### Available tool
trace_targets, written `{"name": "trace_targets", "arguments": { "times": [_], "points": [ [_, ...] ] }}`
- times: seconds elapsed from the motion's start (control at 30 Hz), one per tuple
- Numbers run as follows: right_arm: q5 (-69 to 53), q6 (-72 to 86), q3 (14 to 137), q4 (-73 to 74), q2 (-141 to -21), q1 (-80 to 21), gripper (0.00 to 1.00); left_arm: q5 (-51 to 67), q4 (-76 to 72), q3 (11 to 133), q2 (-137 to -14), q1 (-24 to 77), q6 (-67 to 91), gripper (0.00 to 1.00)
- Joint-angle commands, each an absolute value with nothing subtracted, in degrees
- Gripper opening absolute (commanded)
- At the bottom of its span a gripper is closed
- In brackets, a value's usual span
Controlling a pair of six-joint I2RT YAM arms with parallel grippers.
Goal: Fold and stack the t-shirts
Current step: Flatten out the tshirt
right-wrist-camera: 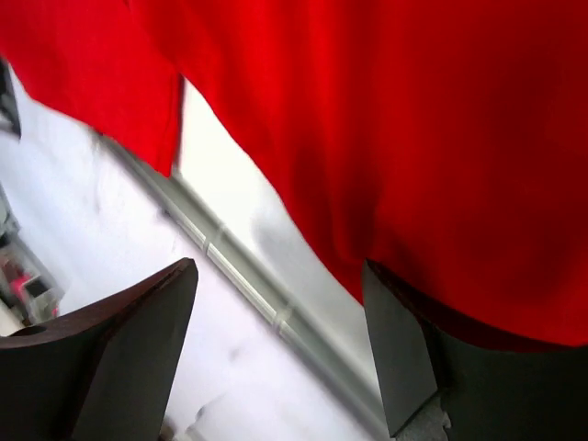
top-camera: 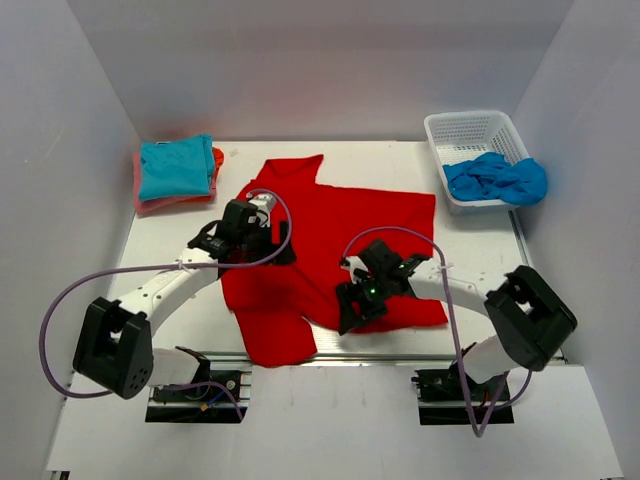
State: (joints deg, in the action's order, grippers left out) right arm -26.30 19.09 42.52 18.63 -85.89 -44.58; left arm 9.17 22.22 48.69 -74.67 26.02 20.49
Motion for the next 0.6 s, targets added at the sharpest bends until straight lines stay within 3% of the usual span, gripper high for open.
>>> {"name": "trace_targets", "arguments": {
  "times": [0.0,0.2,0.43,0.57],
  "points": [
    [-26.7,19.8,44.4,28.2,-79.7,-44.2,0.78,12.6,20.6,50.1,-76.5,26.3,18.1,1.00],
    [-1.6,24.4,52.9,38.6,-77.6,-42.5,0.83,21.1,16.7,49.5,-80.3,32.2,15.7,1.00],
    [1.8,30.9,44.0,40.1,-76.9,-38.6,0.81,22.3,17.7,48.1,-84.3,36.7,13.8,1.00],
    [13.2,35.9,41.4,42.1,-77.8,-37.1,0.80,21.2,16.8,46.1,-83.1,38.1,13.8,1.00]
  ]
}}
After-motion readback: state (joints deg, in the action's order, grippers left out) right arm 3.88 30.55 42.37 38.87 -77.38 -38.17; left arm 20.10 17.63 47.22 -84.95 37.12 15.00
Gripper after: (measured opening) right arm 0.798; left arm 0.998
